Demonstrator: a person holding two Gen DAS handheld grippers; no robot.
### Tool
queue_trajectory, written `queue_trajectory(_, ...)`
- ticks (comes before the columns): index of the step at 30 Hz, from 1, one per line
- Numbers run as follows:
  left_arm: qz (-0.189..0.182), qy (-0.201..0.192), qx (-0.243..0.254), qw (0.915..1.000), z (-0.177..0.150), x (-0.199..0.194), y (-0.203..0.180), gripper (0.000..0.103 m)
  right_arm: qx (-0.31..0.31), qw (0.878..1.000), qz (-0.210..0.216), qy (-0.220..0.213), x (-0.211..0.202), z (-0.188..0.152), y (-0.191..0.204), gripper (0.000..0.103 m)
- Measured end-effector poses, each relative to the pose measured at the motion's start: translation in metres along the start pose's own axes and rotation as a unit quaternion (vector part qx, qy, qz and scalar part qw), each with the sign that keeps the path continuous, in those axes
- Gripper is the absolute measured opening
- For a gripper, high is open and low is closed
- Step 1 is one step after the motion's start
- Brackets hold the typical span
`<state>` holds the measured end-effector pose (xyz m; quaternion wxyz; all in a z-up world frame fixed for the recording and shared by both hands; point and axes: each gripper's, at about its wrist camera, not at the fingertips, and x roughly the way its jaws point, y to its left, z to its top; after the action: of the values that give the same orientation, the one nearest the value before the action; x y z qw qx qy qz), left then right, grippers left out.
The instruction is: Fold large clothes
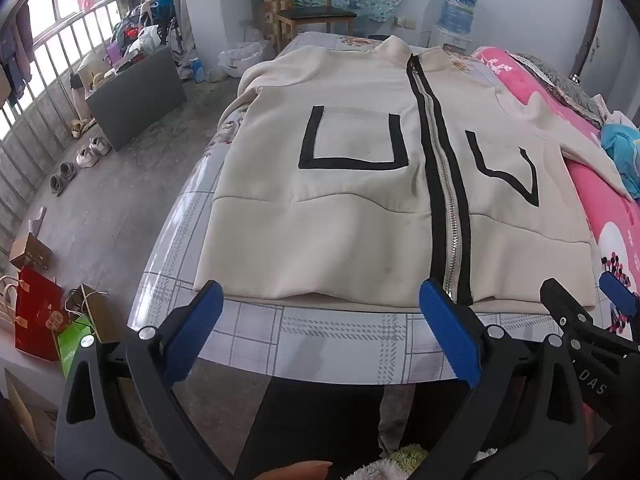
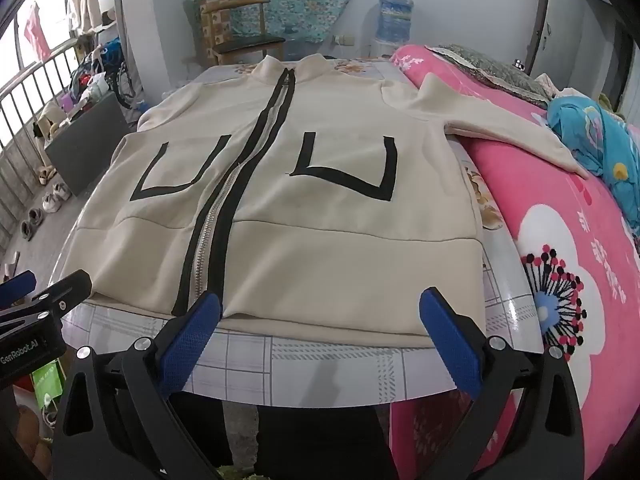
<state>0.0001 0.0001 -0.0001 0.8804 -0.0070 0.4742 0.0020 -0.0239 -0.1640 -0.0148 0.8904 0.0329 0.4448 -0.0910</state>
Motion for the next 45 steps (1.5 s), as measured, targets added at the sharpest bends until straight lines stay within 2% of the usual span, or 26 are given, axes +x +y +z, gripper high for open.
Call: queue_trajectory(45,0.002,-0.001,0.002,1.0000,-0.0003,0.0025,-0.0033,0.095,0.003,1.000,-0.006,-0.003,-0.0027,0.0012,-0.0019,0.098)
